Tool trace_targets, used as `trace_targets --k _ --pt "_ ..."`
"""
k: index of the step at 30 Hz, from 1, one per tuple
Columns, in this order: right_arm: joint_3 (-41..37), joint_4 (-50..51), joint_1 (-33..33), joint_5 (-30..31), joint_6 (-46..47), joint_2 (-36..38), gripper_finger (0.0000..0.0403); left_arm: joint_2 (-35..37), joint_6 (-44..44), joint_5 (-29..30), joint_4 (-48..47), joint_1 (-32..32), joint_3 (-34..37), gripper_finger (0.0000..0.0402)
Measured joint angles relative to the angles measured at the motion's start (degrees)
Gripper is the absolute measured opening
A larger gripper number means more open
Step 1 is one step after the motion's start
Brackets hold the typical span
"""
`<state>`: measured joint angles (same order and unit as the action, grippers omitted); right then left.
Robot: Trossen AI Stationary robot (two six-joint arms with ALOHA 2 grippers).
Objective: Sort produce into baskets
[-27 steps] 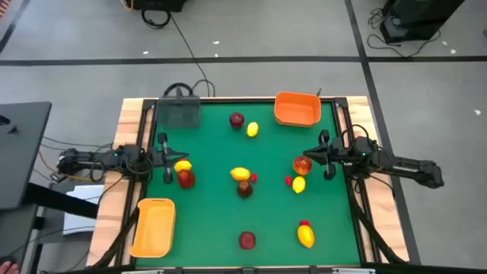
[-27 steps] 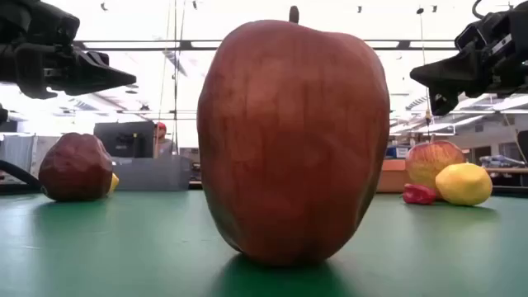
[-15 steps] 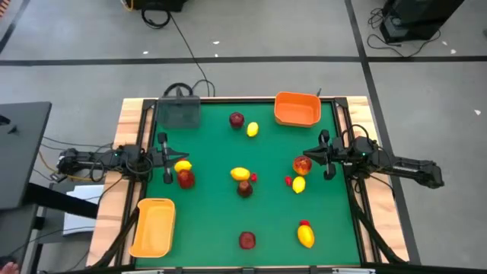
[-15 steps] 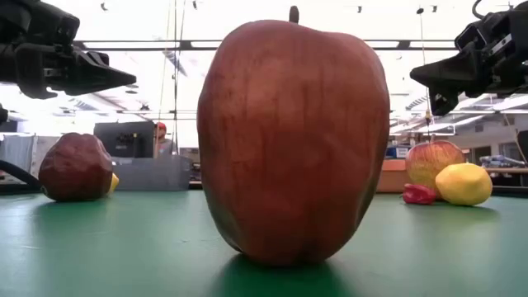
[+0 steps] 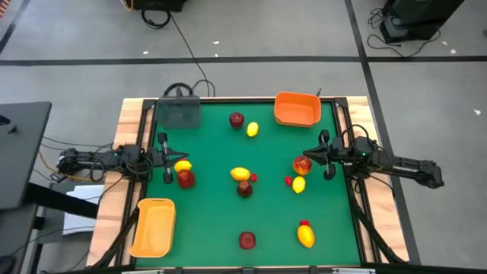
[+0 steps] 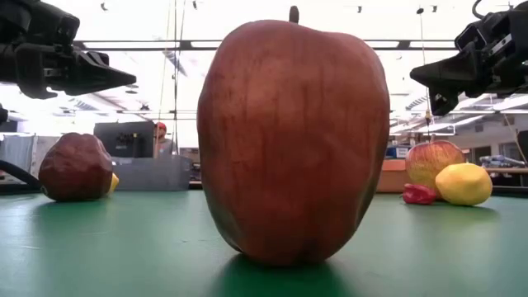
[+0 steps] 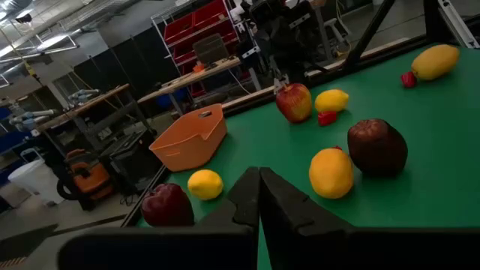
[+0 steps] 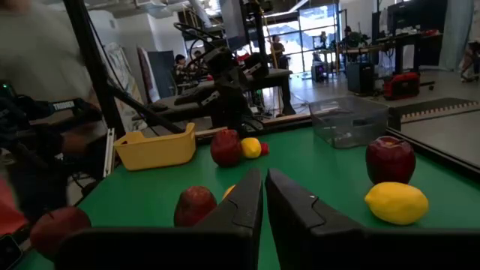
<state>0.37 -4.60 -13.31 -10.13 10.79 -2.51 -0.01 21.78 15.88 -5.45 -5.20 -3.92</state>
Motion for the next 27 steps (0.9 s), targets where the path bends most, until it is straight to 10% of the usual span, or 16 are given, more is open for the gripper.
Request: trace_targets --k 27 --pt "0.0 0.0 0.0 0.0 0.0 0.0 0.0035 -1.1 9.5 5.9 12.7 0.3 2.0 0.0015"
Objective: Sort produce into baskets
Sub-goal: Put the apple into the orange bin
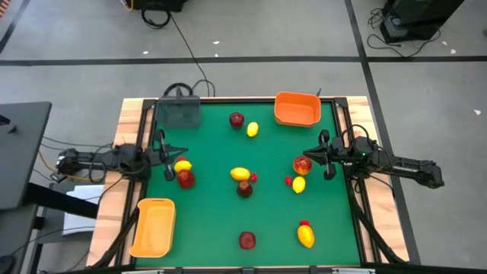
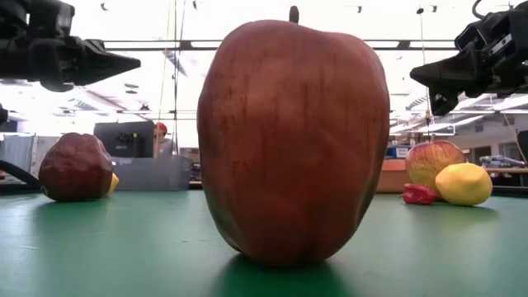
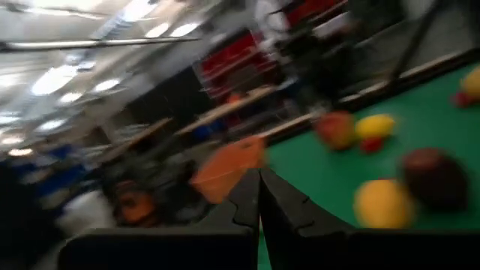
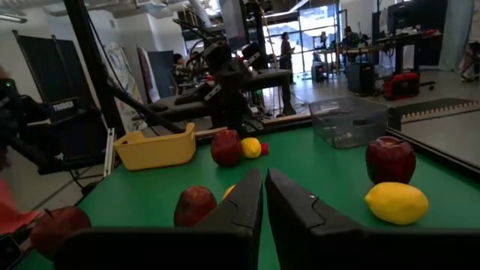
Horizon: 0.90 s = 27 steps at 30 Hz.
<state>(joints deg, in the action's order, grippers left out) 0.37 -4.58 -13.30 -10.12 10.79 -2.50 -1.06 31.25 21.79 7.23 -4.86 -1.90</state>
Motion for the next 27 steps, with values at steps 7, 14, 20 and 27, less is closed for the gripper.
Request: trace_targets --k 7,14,20,27 --pt "0.0 0.0 0.0 0.0 0.0 0.0 0.0035 -0.1 0.1 12.8 4.0 0.0 0.2 0.0015" --pt "0.0 0.0 0.0 0.0 0.0 0.0 0.0035 0.0 0.0 13.0 9.9 0.0 0.2 0.0015" --pt "0.0 -0.1 0.0 0.1 0.0 0.0 0.0035 -0.1 0.5 13.0 9.8 0.0 0.2 0.0015" --pt "0.0 -11.9 0.0 6.6 12.1 0.0 0.0035 -0.1 -0.7 11.6 16.7 0.0 0.2 0.0015"
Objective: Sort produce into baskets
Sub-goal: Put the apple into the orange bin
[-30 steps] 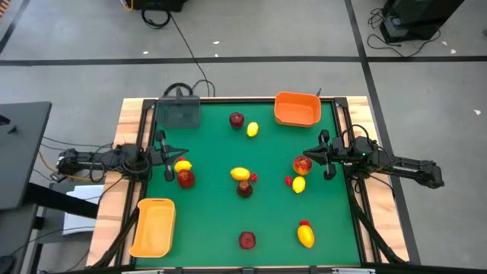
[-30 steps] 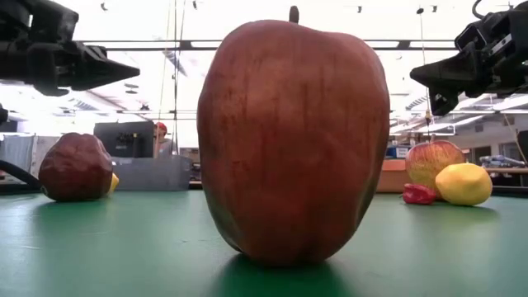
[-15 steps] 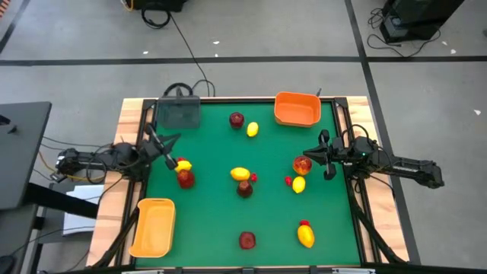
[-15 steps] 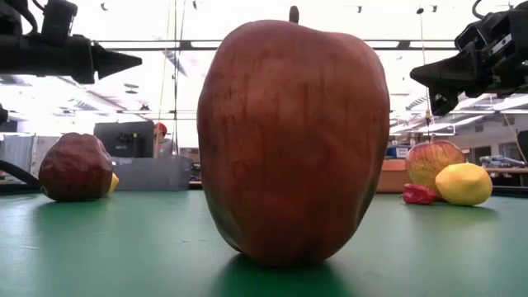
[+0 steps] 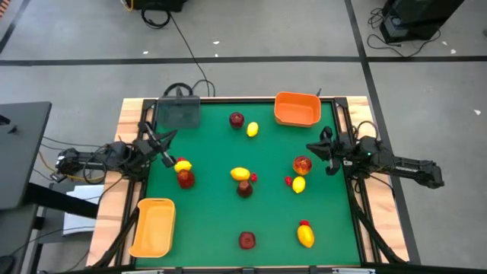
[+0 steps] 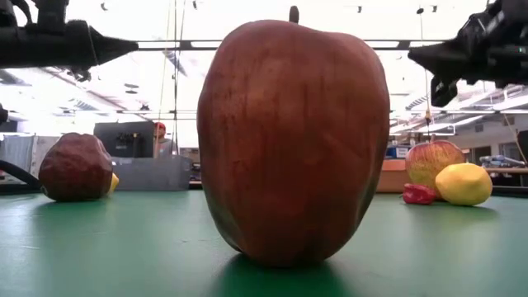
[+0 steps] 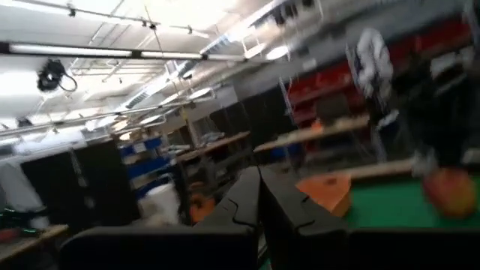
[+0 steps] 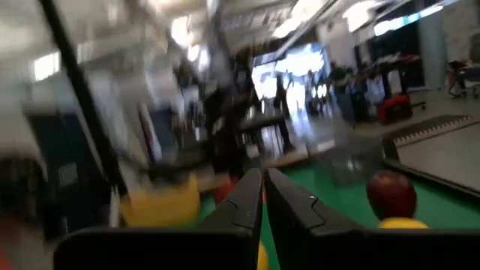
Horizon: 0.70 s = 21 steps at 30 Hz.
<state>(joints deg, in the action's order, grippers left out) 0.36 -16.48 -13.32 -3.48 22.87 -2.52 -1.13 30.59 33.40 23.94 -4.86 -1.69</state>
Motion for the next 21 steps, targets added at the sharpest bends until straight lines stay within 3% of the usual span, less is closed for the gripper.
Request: trace_targets --k 4,8,12,14,18,21 --pt "0.0 -8.3 0.0 10.0 11.2 0.0 0.0035 0.0 -2.4 -0.6 6.5 0.0 0.0 0.0015" --pt "0.0 -12.4 0.0 23.4 15.3 0.0 0.0035 0.0 -3.0 -0.6 9.9 0.0 0.0 0.0015" --pt "0.0 -12.8 0.0 29.3 17.7 -1.1 0.0035 0.0 -12.7 -0.7 12.0 0.0 0.0 0.0015" --pt "0.0 -12.2 -0.2 30.4 19.9 -2.6 0.0035 0.0 -17.8 -0.6 12.3 0.0 0.0 0.0015" --pt "3.5 -9.0 -0.4 26.6 22.5 -7.6 0.0036 0.0 -22.8 -0.4 11.5 0.0 0.0 0.0015" --pt "8.8 -7.0 -0.4 26.1 20.8 -13.5 0.0037 0.0 -33.2 0.6 12.7 0.0 0.0 0.0015"
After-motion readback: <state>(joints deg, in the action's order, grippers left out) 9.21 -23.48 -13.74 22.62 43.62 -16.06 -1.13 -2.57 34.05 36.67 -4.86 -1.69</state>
